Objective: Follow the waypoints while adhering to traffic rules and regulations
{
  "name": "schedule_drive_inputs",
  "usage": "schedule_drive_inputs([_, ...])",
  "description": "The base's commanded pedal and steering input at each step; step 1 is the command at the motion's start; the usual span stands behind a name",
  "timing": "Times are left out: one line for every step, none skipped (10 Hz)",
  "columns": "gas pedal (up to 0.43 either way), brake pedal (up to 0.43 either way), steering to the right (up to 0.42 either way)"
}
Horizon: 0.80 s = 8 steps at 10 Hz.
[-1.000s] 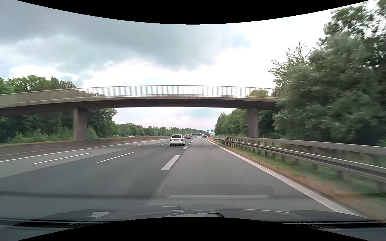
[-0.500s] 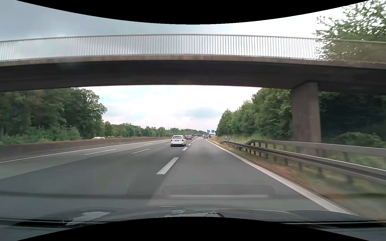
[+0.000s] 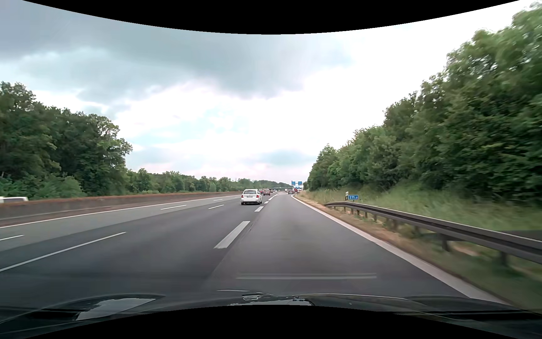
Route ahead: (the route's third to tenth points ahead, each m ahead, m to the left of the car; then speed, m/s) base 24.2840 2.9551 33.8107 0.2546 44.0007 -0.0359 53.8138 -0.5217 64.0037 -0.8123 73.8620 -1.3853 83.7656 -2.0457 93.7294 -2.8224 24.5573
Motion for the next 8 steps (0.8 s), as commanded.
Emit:
schedule_drive_inputs([0.169, 0.000, -0.002])
schedule_drive_inputs([0.169, 0.000, -0.001])
schedule_drive_inputs([0.169, 0.000, 0.000])
schedule_drive_inputs([0.169, 0.000, 0.001])
schedule_drive_inputs([0.177, 0.000, 0.004])
schedule_drive_inputs([0.177, 0.000, 0.006])
schedule_drive_inputs([0.177, 0.000, 0.006])
schedule_drive_inputs([0.177, 0.000, 0.006])
